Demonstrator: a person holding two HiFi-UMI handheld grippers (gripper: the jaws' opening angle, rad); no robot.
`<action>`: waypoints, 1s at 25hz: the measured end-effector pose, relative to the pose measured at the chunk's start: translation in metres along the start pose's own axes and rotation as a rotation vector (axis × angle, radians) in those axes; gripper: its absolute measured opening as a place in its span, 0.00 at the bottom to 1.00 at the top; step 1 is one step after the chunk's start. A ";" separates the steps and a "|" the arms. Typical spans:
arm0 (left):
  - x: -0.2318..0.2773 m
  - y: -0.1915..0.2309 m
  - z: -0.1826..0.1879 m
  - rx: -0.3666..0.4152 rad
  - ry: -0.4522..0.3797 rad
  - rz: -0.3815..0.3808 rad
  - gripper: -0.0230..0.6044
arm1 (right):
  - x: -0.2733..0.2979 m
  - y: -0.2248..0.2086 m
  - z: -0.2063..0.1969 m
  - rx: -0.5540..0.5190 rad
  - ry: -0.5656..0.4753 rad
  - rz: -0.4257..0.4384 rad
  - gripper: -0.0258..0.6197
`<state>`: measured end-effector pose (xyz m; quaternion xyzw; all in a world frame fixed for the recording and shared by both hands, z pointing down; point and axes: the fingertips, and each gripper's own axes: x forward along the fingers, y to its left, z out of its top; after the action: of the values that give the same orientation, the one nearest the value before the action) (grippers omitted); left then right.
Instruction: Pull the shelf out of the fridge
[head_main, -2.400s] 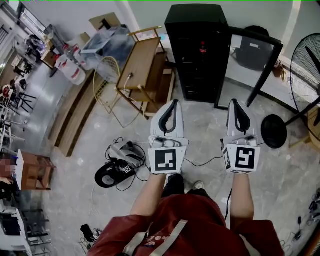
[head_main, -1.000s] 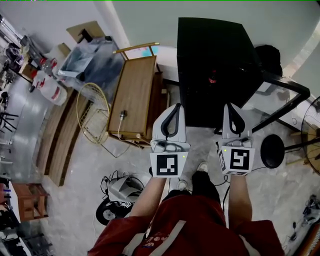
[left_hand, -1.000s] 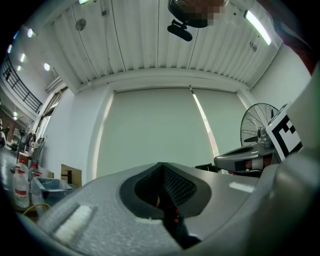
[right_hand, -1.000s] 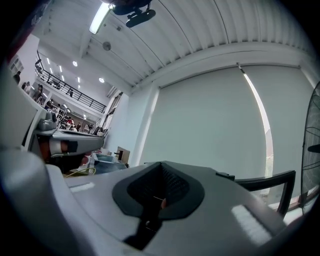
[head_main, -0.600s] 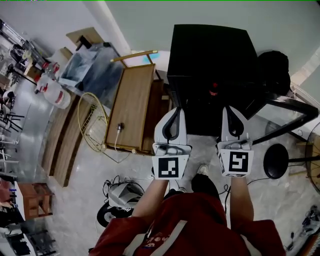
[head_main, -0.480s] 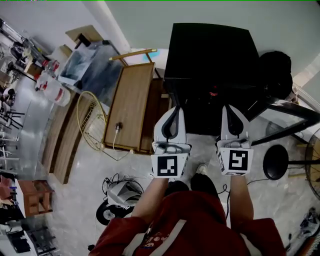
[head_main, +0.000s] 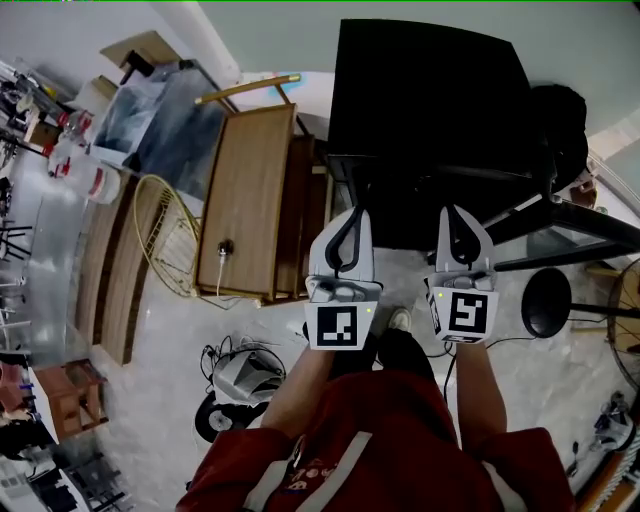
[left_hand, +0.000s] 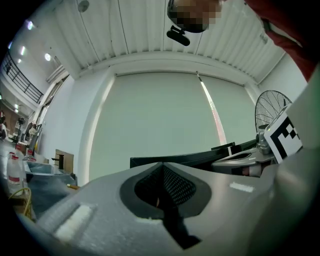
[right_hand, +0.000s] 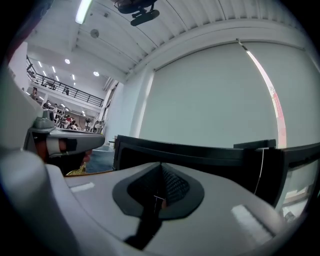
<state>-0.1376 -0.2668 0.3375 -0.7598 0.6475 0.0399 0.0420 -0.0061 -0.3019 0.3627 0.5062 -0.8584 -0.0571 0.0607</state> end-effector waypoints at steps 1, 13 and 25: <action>0.000 0.003 -0.002 -0.001 0.001 -0.005 0.04 | 0.002 0.002 -0.004 0.011 0.009 -0.007 0.04; 0.002 0.003 -0.025 -0.031 0.017 -0.137 0.04 | 0.025 0.004 -0.059 0.398 0.085 -0.135 0.07; 0.018 -0.002 -0.038 -0.029 0.037 -0.173 0.04 | 0.056 -0.025 -0.119 1.213 -0.056 -0.198 0.24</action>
<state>-0.1326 -0.2884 0.3735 -0.8140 0.5796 0.0315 0.0225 0.0078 -0.3678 0.4784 0.5261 -0.6882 0.4226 -0.2664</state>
